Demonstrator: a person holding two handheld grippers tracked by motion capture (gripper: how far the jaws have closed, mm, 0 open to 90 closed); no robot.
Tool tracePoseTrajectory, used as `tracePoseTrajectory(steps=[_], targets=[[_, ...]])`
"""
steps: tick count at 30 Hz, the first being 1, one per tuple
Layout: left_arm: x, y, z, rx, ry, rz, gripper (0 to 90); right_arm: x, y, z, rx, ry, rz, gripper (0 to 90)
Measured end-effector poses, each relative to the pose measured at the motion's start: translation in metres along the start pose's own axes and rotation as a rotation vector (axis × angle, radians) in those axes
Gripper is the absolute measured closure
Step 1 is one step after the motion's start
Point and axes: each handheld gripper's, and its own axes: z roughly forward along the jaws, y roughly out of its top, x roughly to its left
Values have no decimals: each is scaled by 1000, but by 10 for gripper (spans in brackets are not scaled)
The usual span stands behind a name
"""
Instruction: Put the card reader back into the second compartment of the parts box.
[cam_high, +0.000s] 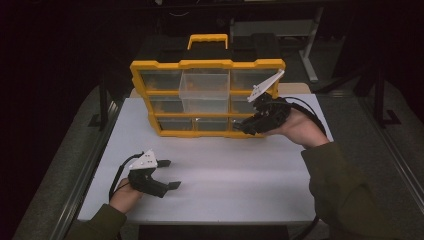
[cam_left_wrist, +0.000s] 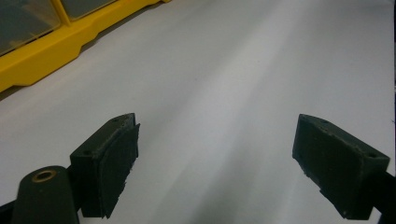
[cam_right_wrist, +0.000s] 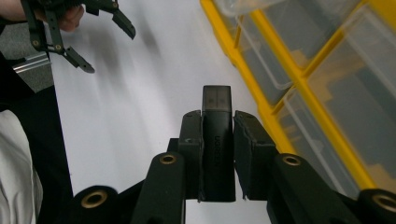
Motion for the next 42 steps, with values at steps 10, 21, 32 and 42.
tracePoseTrajectory(steps=[10,21,32,42], targets=[[0,0,0,2,-1,0,143,-5,15,-25,-17,-6,1,725],[0,0,0,5,-2,1,143,-12,34,-55,-55,-9,6,725],[0,0,0,7,-2,-2,143,-17,59,-83,-102,-22,-5,726],[0,0,0,9,-2,-1,143,-17,90,-93,-134,-14,-31,725]])
